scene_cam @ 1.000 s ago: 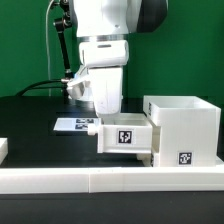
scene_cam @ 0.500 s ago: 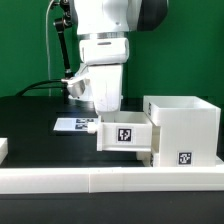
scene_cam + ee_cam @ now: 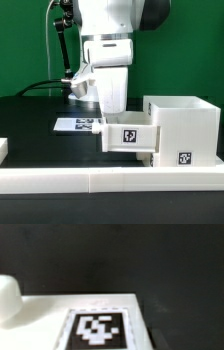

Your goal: Assemble drawer

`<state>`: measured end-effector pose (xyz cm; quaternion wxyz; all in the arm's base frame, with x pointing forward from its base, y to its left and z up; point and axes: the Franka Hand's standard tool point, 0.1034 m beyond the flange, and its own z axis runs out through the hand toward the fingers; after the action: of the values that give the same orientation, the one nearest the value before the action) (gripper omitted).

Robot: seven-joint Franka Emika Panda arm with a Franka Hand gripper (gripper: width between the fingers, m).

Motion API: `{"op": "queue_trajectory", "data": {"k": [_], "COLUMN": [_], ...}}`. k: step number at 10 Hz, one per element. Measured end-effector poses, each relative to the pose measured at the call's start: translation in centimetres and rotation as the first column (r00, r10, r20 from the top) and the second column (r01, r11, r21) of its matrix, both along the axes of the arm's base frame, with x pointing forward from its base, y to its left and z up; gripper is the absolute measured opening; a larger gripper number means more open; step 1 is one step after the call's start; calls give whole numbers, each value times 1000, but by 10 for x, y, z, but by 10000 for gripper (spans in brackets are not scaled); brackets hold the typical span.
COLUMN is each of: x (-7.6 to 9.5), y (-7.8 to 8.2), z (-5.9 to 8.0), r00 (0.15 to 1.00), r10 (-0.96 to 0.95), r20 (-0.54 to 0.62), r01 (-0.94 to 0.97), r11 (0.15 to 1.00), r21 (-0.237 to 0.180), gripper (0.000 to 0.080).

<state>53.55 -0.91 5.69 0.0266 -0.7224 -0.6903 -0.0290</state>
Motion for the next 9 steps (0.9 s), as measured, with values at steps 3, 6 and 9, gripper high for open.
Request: {"op": "queue_trajectory", "data": {"k": [3, 6, 9], "x": [-1, 2, 3], "y": [1, 3, 7], "z": [-2, -2, -3], "r00": [1000, 1000, 1000], "r10": [1, 2, -4], "r20": [-4, -2, -2], "r01": [-1, -2, 4], "r11": [1000, 1000, 1000], "r21": [1, 4, 7], "gripper": [42, 42, 42]}}
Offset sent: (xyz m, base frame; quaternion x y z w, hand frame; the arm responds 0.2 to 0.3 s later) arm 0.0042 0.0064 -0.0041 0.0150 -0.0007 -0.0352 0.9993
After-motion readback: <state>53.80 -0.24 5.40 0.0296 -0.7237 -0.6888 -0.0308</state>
